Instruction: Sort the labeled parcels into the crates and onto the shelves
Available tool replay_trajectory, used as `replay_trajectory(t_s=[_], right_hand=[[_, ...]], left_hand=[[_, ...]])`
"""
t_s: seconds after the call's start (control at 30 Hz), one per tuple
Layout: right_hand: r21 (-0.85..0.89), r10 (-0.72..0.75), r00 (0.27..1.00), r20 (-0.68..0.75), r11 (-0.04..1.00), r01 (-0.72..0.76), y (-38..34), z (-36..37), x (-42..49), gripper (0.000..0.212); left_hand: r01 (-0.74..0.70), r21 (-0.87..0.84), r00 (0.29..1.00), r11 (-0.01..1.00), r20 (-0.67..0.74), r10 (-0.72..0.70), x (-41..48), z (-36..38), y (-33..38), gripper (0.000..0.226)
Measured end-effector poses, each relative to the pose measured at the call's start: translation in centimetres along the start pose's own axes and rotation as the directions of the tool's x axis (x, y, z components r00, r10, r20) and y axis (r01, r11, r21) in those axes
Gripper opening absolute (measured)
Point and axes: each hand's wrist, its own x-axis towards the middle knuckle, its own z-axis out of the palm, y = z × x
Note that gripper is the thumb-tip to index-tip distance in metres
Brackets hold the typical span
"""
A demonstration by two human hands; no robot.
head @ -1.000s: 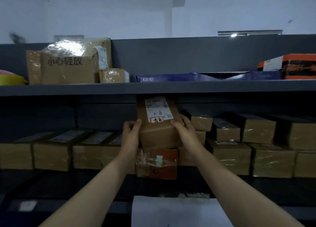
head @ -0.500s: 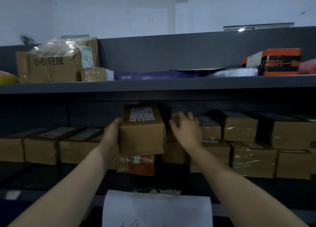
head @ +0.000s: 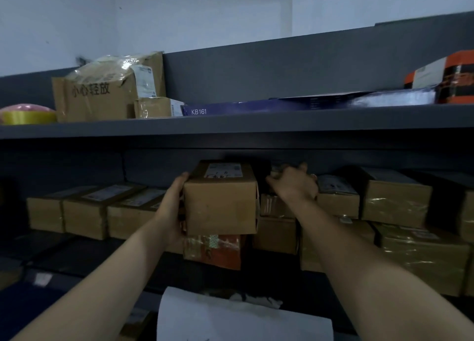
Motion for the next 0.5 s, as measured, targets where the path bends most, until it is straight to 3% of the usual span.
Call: replay_trajectory(t_s=[0.17,0.33,0.5], right_hand=[[0.23,-0.028,0.994,-0.106,0.972,0.052,0.5,-0.5,-1.4,0.061],[0.332,-0.093,0.983,-0.158,0.932,0.142,-0.1,-1.4,-4.9,0.06],[0.385,-0.065,0.965,-0.256,0.909,0.163,0.1,-2.0,-10.4,0.06]], left_hand=[[0.019,0.022,0.999,1.0,0.034,-0.02,-0.4,-0.5,0.1,0.044],[0.142,0.044,0.964,0.989,0.221,-0.148,-1.3,-2.3,-0.4,0.042],[0.092,0.036,0.913,0.995,0.397,-0.099,-3.3,-5.2,-1.8,0.04]])
